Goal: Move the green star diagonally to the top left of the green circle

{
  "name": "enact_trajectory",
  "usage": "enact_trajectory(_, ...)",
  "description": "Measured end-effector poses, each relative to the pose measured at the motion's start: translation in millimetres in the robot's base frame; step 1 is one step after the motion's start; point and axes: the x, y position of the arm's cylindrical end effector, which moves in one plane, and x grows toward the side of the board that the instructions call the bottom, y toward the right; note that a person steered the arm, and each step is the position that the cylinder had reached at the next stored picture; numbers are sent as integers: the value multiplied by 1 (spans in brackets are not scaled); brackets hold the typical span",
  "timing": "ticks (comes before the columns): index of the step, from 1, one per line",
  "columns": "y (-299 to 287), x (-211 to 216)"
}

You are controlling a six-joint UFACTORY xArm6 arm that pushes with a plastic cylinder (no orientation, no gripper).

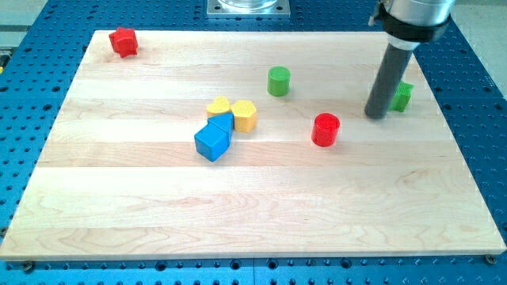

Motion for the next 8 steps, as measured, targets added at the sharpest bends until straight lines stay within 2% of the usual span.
enact_trajectory(1,55,-22)
enact_trajectory(4,-20,-128)
enact_trajectory(5,-102,-129)
enact_trajectory(6,-71,-119)
enact_trajectory(8,-173,-112)
